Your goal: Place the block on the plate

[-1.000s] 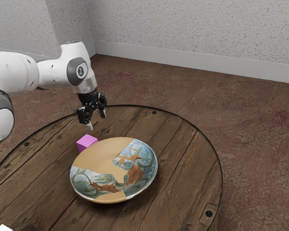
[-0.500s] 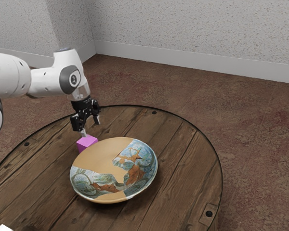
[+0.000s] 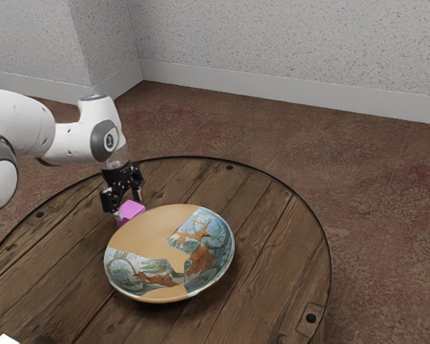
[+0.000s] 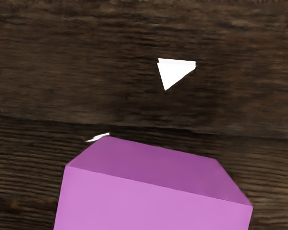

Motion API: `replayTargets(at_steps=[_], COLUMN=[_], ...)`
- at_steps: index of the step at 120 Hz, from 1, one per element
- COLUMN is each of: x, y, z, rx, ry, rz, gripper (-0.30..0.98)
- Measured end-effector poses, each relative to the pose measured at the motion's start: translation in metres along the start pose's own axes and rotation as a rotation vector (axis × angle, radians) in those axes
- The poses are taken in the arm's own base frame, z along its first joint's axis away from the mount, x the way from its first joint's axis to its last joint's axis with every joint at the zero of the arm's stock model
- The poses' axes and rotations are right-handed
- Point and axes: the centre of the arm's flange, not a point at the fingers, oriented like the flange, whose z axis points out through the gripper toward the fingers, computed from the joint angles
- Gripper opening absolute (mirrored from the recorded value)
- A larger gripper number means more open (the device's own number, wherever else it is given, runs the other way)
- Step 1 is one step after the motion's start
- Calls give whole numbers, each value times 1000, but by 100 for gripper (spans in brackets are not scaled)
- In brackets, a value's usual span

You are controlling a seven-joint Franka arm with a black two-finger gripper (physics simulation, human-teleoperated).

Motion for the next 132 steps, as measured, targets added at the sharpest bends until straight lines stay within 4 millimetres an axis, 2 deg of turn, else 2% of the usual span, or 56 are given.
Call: replayTargets(at_steps=[24, 36, 58, 72, 90, 104, 118, 132], x=[2, 3, 3, 4, 3, 5, 8, 2], y=[2, 3, 4, 4, 6, 3, -2, 0], z=[22, 27, 25, 23, 1, -25, -60, -99], rx=[12, 11, 3, -1, -30, -58, -89, -121], ry=[9, 11, 12, 11, 7, 0, -12, -25], rz=[5, 8, 11, 13, 16, 13, 8, 21], gripper=[69, 68, 49, 44, 39, 39, 39, 39])
